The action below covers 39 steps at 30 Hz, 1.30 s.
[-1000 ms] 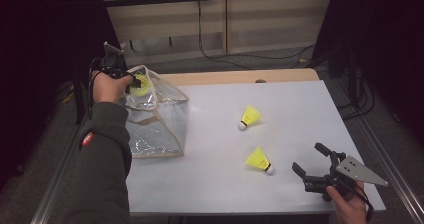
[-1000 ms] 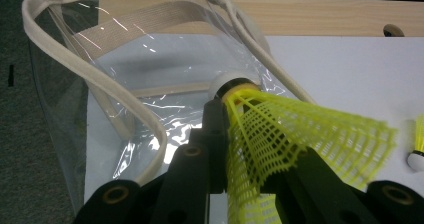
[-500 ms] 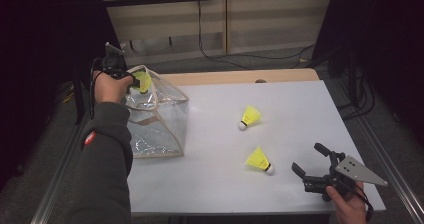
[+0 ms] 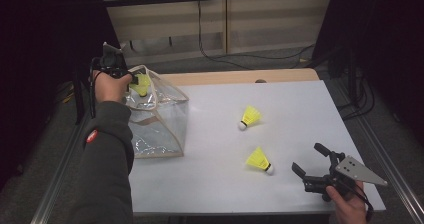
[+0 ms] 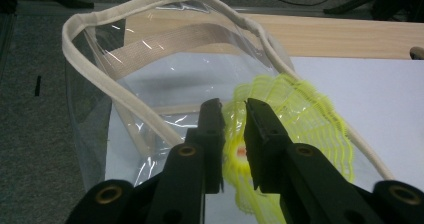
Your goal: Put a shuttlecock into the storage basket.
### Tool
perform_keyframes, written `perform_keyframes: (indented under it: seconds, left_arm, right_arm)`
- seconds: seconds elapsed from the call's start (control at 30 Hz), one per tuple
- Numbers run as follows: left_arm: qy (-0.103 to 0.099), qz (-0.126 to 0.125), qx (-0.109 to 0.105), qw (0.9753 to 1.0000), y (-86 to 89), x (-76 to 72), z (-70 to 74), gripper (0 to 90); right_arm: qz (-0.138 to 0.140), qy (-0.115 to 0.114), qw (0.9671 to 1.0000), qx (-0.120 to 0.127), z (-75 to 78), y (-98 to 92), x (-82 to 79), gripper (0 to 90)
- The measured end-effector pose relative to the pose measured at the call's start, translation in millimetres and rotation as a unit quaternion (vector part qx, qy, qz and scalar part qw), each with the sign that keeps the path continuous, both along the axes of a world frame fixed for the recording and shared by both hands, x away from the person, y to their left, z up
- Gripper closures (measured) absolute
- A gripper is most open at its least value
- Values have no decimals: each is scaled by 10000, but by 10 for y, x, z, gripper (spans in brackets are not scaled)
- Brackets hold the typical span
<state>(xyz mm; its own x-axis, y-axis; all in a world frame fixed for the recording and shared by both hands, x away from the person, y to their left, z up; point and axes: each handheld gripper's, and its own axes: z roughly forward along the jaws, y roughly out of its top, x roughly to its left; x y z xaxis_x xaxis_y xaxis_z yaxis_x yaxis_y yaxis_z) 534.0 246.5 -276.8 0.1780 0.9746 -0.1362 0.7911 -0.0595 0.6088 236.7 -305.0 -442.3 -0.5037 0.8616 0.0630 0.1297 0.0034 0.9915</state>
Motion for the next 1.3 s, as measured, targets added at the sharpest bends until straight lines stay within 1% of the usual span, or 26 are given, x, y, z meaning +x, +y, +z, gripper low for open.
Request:
perform_keyframes:
  seconds: [0.07,0.13,0.17,0.23,0.37,0.47,0.6,0.7,0.73,0.9,0.97,1.07,1.13,1.3]
  left_arm:
    - [-16,-39,-50,10000,-8,-2,7,750]
    - [-27,-54,9,10000,-9,-6,10,737]
    - [-36,-57,3,10000,-8,-6,7,730]
    - [-19,-53,39,10000,-5,-8,4,733]
    - [-83,5,144,9999,20,-9,3,717]
    - [-148,48,158,9998,32,-6,-1,700]
    - [-90,-36,142,9999,26,-4,-15,688]
    - [-79,-77,52,9999,5,-9,-8,680]
    - [-108,-83,14,9999,-1,-12,-3,674]
    - [-40,-252,-141,9996,-28,-34,11,637]
    - [-44,-298,-156,9994,-34,-48,28,621]
    - [-25,-369,-297,9989,-40,-71,61,601]
    - [-43,-462,-389,9982,-51,-94,88,588]
    - [-72,-673,-510,9964,-84,-152,164,555]
  right_arm:
    - [1,-3,10000,-2,-1,0,1,5]
    - [10,-5,10000,7,-2,3,1,5]
    - [19,-4,10000,4,-1,4,0,5]
    - [19,-11,10000,2,2,7,-1,5]
    - [19,-4,10000,-2,1,5,-1,5]
    - [21,-6,10000,4,0,4,0,5]
    - [24,7,10000,-8,-1,6,-1,5]
    - [21,1,10000,5,0,7,0,5]
    - [18,3,10000,-3,1,6,-2,5]
    - [19,-6,10000,-5,-1,4,1,5]
    - [19,-6,10000,-11,1,3,0,5]
    - [10,-5,10000,-31,5,2,-2,5]
    - [14,-7,10000,-29,5,3,-2,5]
    - [5,-15,10000,-38,5,5,2,5]
